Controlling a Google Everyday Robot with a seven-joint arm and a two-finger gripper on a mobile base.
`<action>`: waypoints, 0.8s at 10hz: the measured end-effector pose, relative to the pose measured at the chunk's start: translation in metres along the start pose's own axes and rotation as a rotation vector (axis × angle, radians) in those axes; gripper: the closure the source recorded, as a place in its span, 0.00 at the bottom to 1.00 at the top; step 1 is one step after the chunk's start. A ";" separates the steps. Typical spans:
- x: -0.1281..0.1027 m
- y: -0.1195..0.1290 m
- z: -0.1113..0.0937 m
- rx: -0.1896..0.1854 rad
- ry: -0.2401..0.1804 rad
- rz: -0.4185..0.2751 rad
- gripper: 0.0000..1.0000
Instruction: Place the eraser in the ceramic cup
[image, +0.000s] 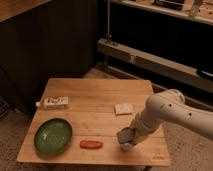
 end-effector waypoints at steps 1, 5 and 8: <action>0.000 0.000 0.000 0.000 0.000 -0.001 0.96; 0.000 0.001 0.002 0.000 -0.001 -0.002 0.96; 0.001 0.001 0.003 0.000 -0.001 -0.003 0.96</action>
